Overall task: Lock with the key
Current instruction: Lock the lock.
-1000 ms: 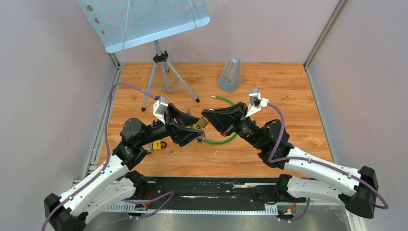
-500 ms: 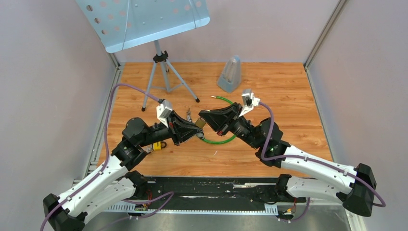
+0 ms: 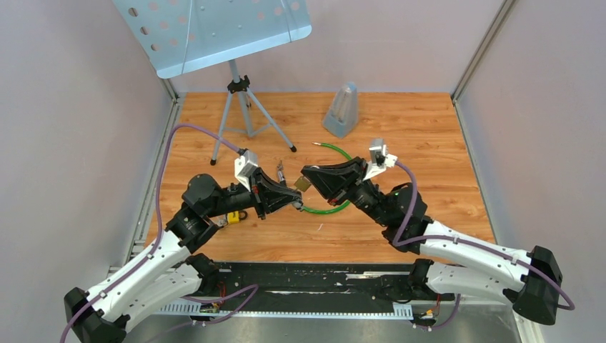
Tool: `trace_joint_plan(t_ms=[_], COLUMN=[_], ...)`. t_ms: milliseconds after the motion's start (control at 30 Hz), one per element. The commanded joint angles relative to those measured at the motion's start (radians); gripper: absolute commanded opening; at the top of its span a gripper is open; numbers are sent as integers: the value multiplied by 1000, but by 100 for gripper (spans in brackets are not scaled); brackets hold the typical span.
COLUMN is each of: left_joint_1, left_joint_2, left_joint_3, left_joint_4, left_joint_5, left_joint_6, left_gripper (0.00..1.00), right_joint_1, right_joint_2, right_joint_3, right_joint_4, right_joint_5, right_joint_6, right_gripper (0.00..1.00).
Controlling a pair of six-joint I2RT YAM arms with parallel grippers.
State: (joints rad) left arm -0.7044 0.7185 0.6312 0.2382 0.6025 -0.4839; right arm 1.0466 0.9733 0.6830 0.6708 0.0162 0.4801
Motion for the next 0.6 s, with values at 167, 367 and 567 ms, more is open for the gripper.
trace_joint_plan(t_ms=[167,367,567], left_joint_1=[8,8,10], left_joint_2=[-30,27,77], left_joint_3=[-3,76,116], left_joint_4=[-34,-313,-460], left_joint_5=[152,-177,-561], left_joint_6=[-15,57,94], left_gripper=[0,0,0], right_joint_1=[-11,-11,-31], right_joint_2=[-183,-166,-34], right_joint_3=[-20,50,124], right_joint_4=[168,-53,-287], right_joint_5=[54,158,211], right_joint_6=[-142,-128,-30], right_gripper=[0,0,0])
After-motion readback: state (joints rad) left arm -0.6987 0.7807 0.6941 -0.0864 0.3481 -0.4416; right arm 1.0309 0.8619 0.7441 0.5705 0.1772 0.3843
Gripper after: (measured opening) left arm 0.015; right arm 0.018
